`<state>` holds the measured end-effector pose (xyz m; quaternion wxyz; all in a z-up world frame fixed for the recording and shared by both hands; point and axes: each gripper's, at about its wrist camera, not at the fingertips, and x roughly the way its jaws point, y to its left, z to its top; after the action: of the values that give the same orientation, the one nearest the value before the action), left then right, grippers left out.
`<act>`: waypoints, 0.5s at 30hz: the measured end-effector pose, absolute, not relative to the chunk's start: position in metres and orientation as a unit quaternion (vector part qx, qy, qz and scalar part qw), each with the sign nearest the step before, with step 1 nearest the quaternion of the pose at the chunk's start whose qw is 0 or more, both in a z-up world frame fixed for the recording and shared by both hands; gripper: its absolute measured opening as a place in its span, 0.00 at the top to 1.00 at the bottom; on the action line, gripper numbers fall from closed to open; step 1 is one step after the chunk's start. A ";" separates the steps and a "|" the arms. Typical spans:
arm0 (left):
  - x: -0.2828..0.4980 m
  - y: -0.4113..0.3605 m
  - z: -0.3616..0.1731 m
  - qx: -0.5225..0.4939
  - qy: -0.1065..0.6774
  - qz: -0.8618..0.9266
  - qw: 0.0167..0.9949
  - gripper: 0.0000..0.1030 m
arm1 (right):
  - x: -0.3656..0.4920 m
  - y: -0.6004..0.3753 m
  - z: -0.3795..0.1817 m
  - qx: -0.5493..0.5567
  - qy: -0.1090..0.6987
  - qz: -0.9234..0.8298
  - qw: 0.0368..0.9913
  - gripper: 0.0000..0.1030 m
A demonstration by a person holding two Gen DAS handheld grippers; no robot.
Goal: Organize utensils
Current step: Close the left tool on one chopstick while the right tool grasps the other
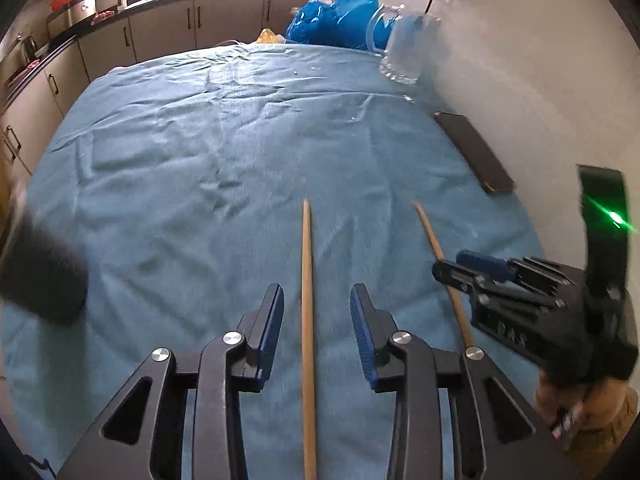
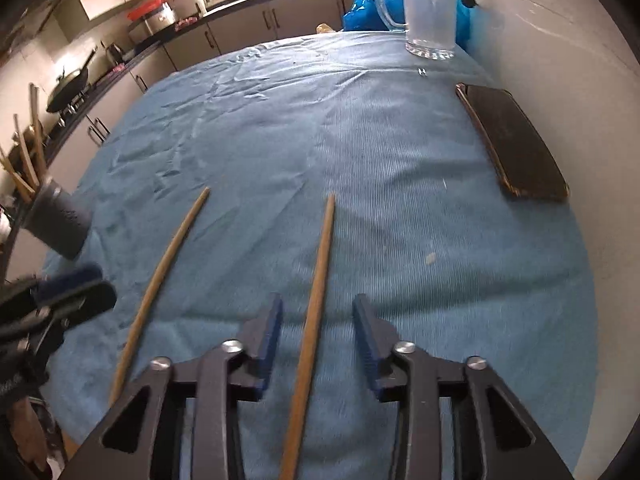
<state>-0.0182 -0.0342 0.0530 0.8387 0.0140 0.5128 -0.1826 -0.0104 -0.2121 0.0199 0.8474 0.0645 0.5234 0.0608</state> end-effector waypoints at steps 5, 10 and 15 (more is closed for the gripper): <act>0.029 -0.043 0.025 0.009 0.550 -0.163 0.819 0.83 | 0.018 -0.212 0.016 0.040 0.530 0.061 0.845 0.73; 0.047 -0.044 0.020 0.002 0.556 -0.167 0.814 0.90 | 0.036 -0.211 0.014 0.027 0.531 0.065 0.844 0.81; 0.056 -0.049 0.021 0.003 0.554 -0.170 0.815 0.90 | 0.043 -0.207 0.014 0.012 0.533 0.068 0.843 0.85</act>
<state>0.0557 -0.0490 0.0213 0.8146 0.0032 0.5544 -0.1704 0.0426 -0.2068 0.0140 0.8433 0.0115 0.5330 0.0677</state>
